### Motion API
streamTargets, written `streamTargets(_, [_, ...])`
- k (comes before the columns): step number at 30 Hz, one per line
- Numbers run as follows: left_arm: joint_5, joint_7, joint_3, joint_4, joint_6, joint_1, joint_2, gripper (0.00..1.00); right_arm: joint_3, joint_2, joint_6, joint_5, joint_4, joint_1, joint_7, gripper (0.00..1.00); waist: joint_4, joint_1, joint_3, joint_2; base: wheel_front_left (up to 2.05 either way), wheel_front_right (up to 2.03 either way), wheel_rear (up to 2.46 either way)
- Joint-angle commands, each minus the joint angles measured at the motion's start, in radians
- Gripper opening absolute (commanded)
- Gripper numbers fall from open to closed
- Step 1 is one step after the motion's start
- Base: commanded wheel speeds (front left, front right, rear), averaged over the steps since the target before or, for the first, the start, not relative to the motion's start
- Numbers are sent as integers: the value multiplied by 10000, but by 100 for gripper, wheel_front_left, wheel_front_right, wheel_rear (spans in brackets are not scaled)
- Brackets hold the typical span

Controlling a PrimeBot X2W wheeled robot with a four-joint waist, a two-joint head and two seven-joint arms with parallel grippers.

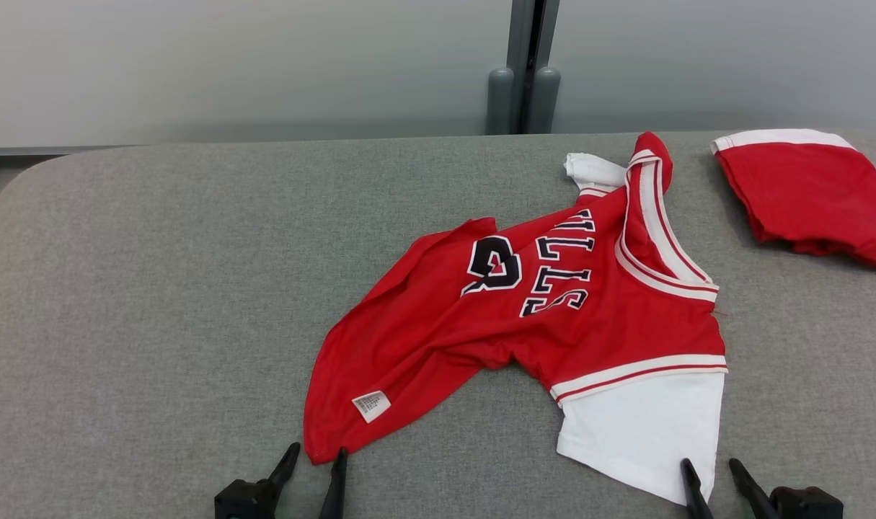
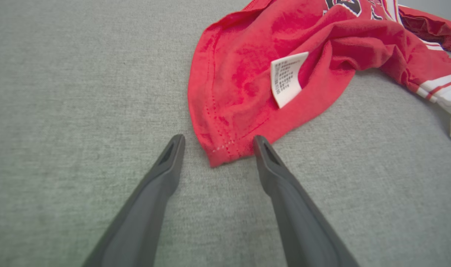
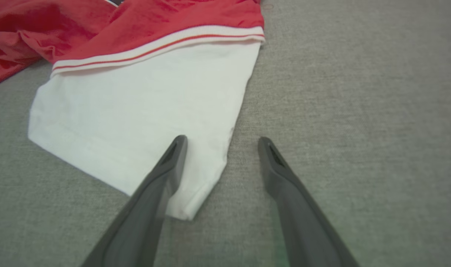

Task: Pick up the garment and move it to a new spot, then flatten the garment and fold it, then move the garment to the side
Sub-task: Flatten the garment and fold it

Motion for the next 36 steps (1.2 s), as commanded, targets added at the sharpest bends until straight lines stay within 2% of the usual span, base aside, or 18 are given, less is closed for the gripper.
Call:
streamTargets(1, [-71,-23,-98,73,-22,-177,44,100,94,-11,1,86,209,90,-30,100,24,0,14,-1,0,0,0])
streamTargets(14, [-528,1,-660,775,-22,-694,-63,100,1266,85,38,574,1187,-138,21,100,-61,0,-5,-1,0,0,0])
streamTargets(15, [-590,1,-725,870,-22,-723,-69,98,1390,102,58,632,1282,-186,86,100,-64,0,-8,-1,0,0,0])
streamTargets(16, [-640,3,-773,967,-22,-745,-73,42,1506,117,61,690,1361,-215,122,49,-62,0,-11,-1,0,0,0])
streamTargets(17, [-691,4,-804,1011,-22,-770,-77,28,1607,131,63,745,1430,-250,129,40,-56,0,-11,-1,0,0,0])
streamTargets(18, [-725,3,-826,1042,-22,-795,-79,2,1732,142,63,792,1501,-301,136,0,-48,0,-14,-1,0,0,0])
streamTargets(23, [-878,-2,-684,908,-22,-1045,-28,0,1861,56,49,1101,1384,-610,-271,0,-14,0,-29,-1,0,0,0])
streamTargets(28, [-989,-12,-273,424,-23,-1297,71,0,1744,4,11,1136,619,-1188,-658,0,-51,0,-7,-1,0,0,0])
streamTargets(32, [-1081,-14,95,-63,-23,-1908,307,0,1660,-20,11,981,-305,-1994,-742,0,-115,0,167,-1,0,0,0])
streamTargets(36, [-1092,-14,127,-353,-23,-3250,811,0,1592,-81,11,819,-1027,-3445,-756,0,-156,0,596,-1,0,0,0])
